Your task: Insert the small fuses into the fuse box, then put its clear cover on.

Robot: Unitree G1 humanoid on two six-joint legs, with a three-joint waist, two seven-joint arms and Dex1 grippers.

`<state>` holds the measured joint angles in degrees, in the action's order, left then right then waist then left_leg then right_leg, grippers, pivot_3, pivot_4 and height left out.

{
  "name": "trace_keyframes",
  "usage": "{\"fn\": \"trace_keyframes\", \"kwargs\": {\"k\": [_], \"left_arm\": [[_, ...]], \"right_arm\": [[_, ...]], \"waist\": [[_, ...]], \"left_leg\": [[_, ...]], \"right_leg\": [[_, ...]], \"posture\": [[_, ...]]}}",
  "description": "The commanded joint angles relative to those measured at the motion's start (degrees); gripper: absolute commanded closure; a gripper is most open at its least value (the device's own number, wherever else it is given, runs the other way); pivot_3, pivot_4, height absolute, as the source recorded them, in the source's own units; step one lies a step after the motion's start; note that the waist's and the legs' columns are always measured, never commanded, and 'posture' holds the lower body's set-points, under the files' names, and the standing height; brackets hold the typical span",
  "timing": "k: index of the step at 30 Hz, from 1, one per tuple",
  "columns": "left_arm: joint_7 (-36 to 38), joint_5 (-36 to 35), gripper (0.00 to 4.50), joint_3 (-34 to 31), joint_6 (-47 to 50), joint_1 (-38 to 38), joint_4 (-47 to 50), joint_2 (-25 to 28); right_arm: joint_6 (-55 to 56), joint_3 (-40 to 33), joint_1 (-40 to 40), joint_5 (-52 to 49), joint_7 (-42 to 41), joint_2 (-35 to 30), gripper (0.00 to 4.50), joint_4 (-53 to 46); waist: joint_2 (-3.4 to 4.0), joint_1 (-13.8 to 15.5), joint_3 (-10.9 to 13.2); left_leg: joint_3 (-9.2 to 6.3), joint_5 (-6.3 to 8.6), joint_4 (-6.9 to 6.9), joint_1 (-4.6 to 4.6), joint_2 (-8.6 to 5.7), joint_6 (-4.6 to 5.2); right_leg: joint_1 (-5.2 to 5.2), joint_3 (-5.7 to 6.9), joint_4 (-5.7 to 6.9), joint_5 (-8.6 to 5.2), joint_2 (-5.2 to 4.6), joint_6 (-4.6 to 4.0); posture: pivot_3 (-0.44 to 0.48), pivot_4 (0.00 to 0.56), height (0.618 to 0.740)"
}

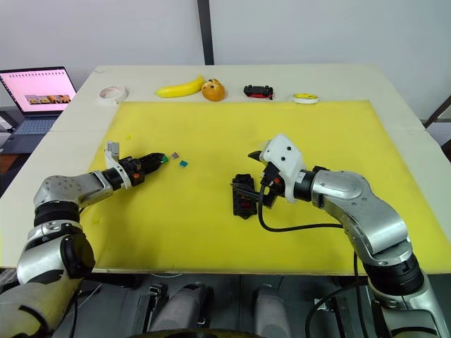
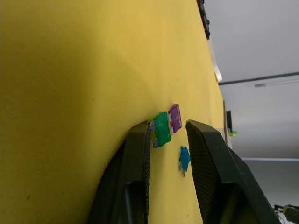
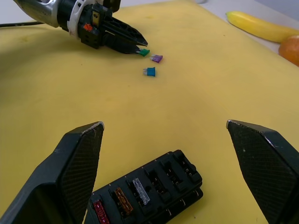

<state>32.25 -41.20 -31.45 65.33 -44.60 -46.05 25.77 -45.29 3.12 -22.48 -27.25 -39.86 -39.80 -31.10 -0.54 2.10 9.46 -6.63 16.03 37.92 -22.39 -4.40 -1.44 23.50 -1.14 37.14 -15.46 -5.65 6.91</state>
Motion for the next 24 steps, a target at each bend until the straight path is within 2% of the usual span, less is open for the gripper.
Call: {"fn": "trace_keyframes", "kwargs": {"k": [1,2,14,20,24], "left_arm": [[-1.34,0.91,4.05,0.82,0.42,1.58,-0.69,-0.87],[-1.51,0.86,4.46,0.72,0.49,1.69,-0.46,-0.85],[-2.31,-1.54,4.46,-1.93,2.95,3.32,4.13,1.41],[-3.77,-9.13,4.46,-7.63,12.14,4.64,15.41,4.34],[-8.2,-15.63,4.46,-13.56,18.89,3.02,23.3,3.14]], "right_arm": [[1.27,-1.57,-0.77,0.07,-0.27,-0.54,0.0,-0.31],[1.3,-1.55,-0.8,0.09,-0.29,-0.55,0.0,-0.28],[1.44,-1.63,-0.73,-0.12,-0.98,-0.87,0.0,-0.51],[-1.57,-4.17,-1.06,-4.91,-0.17,1.16,0.0,-1.34],[-4.18,-6.26,-1.74,-9.09,1.68,3.54,0.0,-1.59]], "waist": [[0.0,-0.02,0.0],[0.01,-0.05,0.0],[0.05,-1.5,-0.03],[-0.17,-2.32,0.11],[-0.24,-2.73,0.14]], "left_leg": [[0.0,0.0,0.0,0.0,0.0,0.0],[0.0,0.0,0.0,0.0,0.0,0.0],[-0.02,0.0,-0.05,0.0,0.07,0.0],[0.02,-0.01,-0.2,-0.07,0.12,-0.02],[0.04,-0.09,-0.38,-0.15,0.13,-0.15]], "right_leg": [[0.0,0.0,0.0,0.0,0.0,0.0],[0.0,0.0,0.0,0.0,0.0,0.0],[0.05,0.0,0.03,0.0,0.04,0.0],[0.24,-0.07,0.01,0.0,0.05,0.0],[0.43,-0.14,0.02,0.0,0.04,0.0]], "posture": [[0.0,0.15,0.74],[0.0,0.15,0.74],[0.0,0.15,0.74],[0.0,0.15,0.74],[0.0,0.15,0.74]]}}
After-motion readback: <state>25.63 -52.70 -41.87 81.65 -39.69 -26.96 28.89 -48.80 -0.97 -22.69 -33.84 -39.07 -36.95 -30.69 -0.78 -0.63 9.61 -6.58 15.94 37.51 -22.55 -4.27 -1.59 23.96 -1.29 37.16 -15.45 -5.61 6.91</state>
